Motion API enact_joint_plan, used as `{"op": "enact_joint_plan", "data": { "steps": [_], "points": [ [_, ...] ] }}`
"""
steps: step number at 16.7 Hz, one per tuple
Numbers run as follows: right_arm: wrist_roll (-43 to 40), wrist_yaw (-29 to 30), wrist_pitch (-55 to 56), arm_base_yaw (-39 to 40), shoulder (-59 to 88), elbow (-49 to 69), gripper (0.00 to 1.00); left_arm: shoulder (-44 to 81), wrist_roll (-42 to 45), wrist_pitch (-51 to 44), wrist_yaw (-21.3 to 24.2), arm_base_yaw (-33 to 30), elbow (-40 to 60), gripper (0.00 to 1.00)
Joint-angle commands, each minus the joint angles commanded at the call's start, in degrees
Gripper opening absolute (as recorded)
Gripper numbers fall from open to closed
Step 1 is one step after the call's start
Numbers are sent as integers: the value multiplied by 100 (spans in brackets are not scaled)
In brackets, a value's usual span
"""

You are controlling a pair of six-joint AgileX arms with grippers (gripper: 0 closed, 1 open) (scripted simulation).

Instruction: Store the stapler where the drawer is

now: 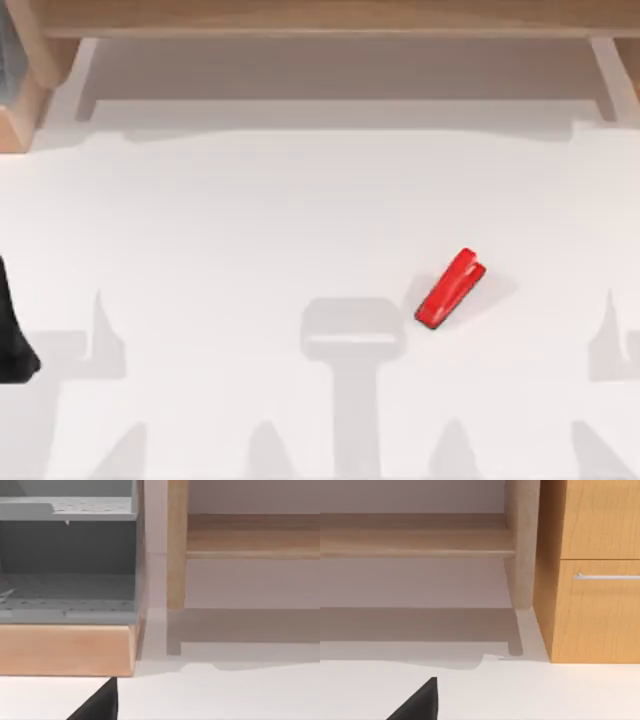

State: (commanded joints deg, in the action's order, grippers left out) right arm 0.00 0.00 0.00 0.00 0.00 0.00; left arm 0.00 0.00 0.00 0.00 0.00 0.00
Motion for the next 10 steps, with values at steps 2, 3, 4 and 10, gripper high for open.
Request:
{"op": "enact_joint_plan", "data": {
  "steps": [2,3,4,10],
  "points": [
    [0,0,0,0,0,0,100,0,0,0,0,0,0,100],
    [-41,-14,33,-7,54,33,100,0,0,0,0,0,0,100],
    [-126,-41,99,-24,166,102,100,0,0,0,0,0,0,100],
    [-1487,-336,1192,-446,1942,1180,100,0,0,0,0,0,0,100]
  ]
}}
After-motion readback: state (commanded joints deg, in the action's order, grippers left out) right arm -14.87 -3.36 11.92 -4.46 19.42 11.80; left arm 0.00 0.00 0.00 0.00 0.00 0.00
